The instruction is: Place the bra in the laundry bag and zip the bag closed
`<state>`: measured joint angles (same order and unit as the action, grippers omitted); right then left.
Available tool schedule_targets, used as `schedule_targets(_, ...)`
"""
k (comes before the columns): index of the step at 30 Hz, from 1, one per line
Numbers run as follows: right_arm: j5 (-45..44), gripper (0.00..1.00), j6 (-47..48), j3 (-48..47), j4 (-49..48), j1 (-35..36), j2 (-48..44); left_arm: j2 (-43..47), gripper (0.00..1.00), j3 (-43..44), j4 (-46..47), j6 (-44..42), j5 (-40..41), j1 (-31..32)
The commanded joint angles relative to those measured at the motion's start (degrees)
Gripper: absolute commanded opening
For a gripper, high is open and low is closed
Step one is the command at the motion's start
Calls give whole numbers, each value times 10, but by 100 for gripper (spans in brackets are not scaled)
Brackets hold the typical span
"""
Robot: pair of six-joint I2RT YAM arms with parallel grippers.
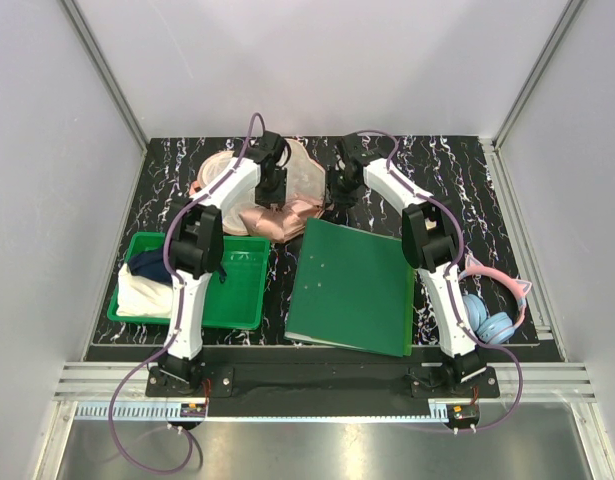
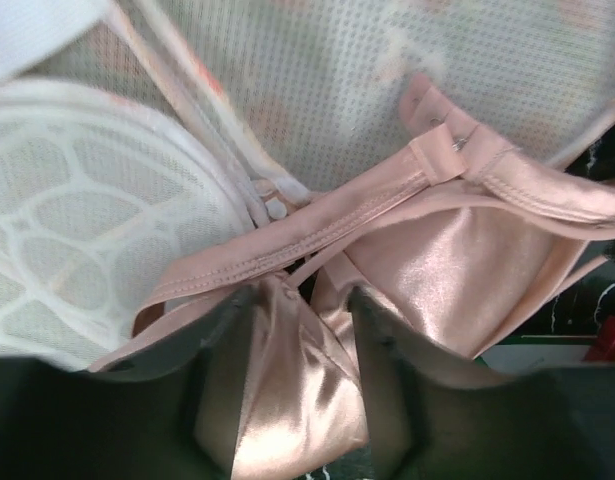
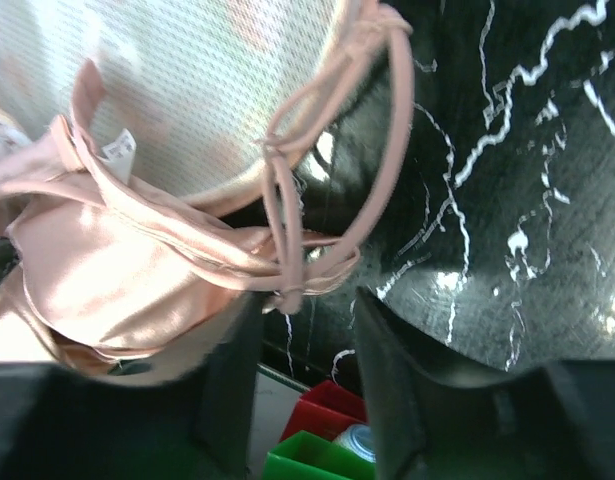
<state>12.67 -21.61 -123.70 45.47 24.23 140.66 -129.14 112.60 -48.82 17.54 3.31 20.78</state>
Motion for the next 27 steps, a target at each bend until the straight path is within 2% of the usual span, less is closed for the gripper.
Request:
schedule_targets(1, 8, 40, 1, -11, -40, -3, 5, 1, 35, 25, -22, -7, -1, -10)
schedule_targets(2, 10, 36, -1, -13, -44, -3, 8, 2, 31, 29, -22, -9, -2, -11)
schedule_targets(3, 13, 32, -5, -15, -46, -2, 10, 5, 22, 31, -23, -10, -1, -14)
schedule_targets(4, 15, 29, -11, -20, -46, -3, 11, 6, 18, 32, -24, -11, -1, -16)
schedule_targets(5, 15, 20, -14, -22, -46, -2, 12, 7, 12, 40, -29, -11, 0, -18)
schedule_targets(6, 15, 17, -17, -23, -46, -3, 9, 11, 8, 44, -29, -10, 2, -21)
schedule_targets(7, 17, 14, -21, -27, -45, -3, 8, 20, 0, 47, -30, -10, 6, -22)
schedule_targets(12, -5, 0, -42, -37, -45, -4, -35, 61, 0, 89, -29, -6, 29, -34)
schedule_targets(19, -27, 0, -90, -95, -37, -12, -70, 130, 0, 113, 1, 30, 46, -62)
schedule_targets(23, -31, 0, -109, -158, -26, -21, -61, 147, 0, 141, 28, 57, 14, -81)
schedule_targets(27, -25, 0, -121, -199, -21, -24, -50, 191, 0, 70, 106, 75, 0, -89)
